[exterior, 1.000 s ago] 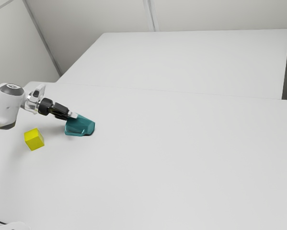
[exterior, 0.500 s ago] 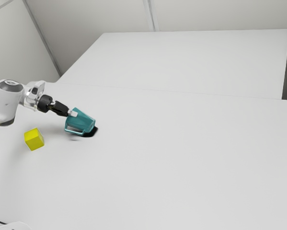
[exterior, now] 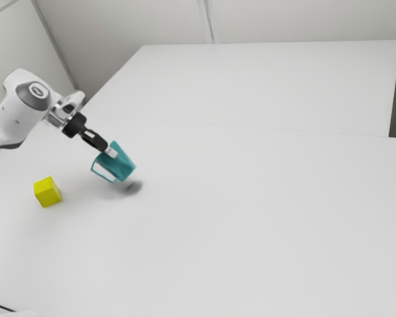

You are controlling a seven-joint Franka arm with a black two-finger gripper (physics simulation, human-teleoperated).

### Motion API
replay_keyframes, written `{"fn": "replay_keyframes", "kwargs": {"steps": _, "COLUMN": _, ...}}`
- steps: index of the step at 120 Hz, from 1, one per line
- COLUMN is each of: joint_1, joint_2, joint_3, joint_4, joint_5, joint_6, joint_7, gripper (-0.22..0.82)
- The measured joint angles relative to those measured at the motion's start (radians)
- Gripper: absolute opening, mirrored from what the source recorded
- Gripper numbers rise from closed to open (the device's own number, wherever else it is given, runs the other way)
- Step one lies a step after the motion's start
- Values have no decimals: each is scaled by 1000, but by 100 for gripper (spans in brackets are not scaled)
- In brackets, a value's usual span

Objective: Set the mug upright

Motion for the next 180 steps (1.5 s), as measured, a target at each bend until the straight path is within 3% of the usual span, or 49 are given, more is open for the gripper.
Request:
{"fn": "replay_keyframes", "kwargs": {"steps": 31, "joint_1": -16, "joint_2": -142, "joint_3": -138, "joint_4": -175, "joint_5": 219, "joint_6": 217, "joint_7": -150, "gripper": -18}}
{"fn": "replay_keyframes", "kwargs": {"steps": 70, "joint_1": -20, "joint_2": -216, "joint_3": -303, "joint_4": -283, "joint_5": 433, "joint_6": 318, "joint_7": -423, "gripper": -18}}
{"fn": "replay_keyframes", "kwargs": {"steps": 109, "joint_1": -35, "joint_2": -294, "joint_3": -346, "joint_4": -413, "joint_5": 441, "joint_6": 389, "joint_7": -625, "gripper": -18}}
{"fn": "replay_keyframes", "kwargs": {"steps": 167, "joint_1": -97, "joint_2": -285, "joint_3": -383, "joint_4": -498, "joint_5": 405, "joint_6": 511, "joint_7": -789, "gripper": -18}}
{"fn": "replay_keyframes", "kwargs": {"steps": 180, "joint_1": -113, "joint_2": -286, "joint_3": -388, "joint_4": -506, "joint_5": 398, "joint_6": 519, "joint_7": -806, "gripper": -9}}
